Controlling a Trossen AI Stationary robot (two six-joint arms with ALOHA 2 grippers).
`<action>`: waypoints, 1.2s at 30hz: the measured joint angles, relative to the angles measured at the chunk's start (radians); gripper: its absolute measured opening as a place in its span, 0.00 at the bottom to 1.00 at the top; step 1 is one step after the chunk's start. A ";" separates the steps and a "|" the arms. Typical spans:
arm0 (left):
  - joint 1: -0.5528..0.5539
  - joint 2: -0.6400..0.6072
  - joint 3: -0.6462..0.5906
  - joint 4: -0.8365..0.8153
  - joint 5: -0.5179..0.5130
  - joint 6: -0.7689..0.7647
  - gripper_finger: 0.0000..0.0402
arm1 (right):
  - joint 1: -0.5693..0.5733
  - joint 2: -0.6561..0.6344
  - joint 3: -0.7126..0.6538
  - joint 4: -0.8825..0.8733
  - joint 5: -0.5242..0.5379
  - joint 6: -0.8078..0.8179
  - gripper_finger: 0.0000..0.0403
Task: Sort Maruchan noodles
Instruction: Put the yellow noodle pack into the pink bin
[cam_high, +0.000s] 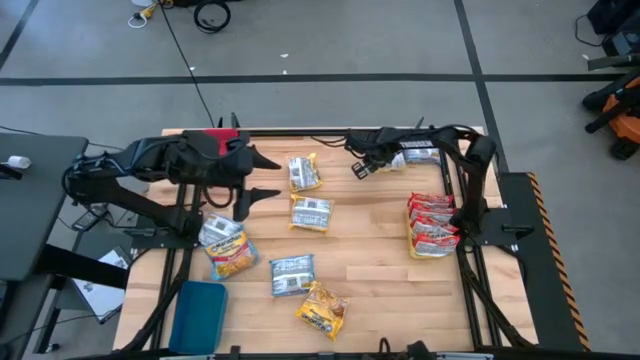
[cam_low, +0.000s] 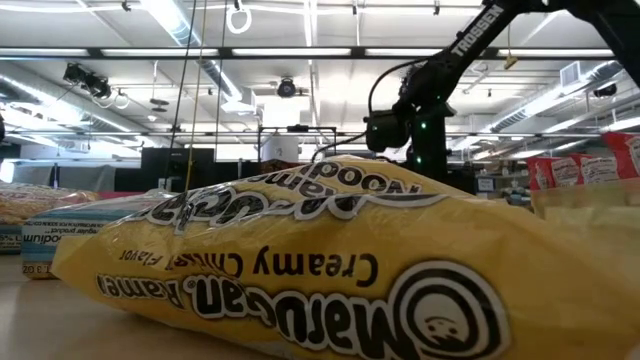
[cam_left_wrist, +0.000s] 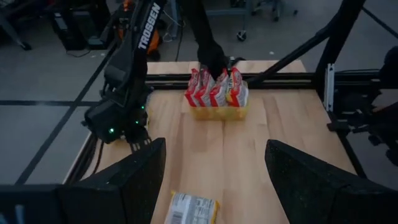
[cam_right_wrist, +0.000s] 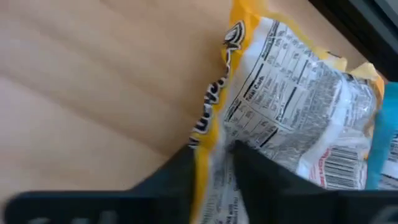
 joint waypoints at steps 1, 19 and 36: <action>0.000 -0.004 0.000 0.001 0.000 0.004 0.69 | 0.004 -0.006 0.000 0.000 -0.002 -0.007 0.20; -0.016 -0.157 -0.117 -0.082 0.016 0.024 0.69 | 0.229 -0.379 0.000 0.127 -0.405 -0.134 0.04; 0.153 -0.059 -0.282 0.166 0.218 0.025 0.78 | 0.484 -0.513 0.035 0.451 -0.603 -0.058 0.02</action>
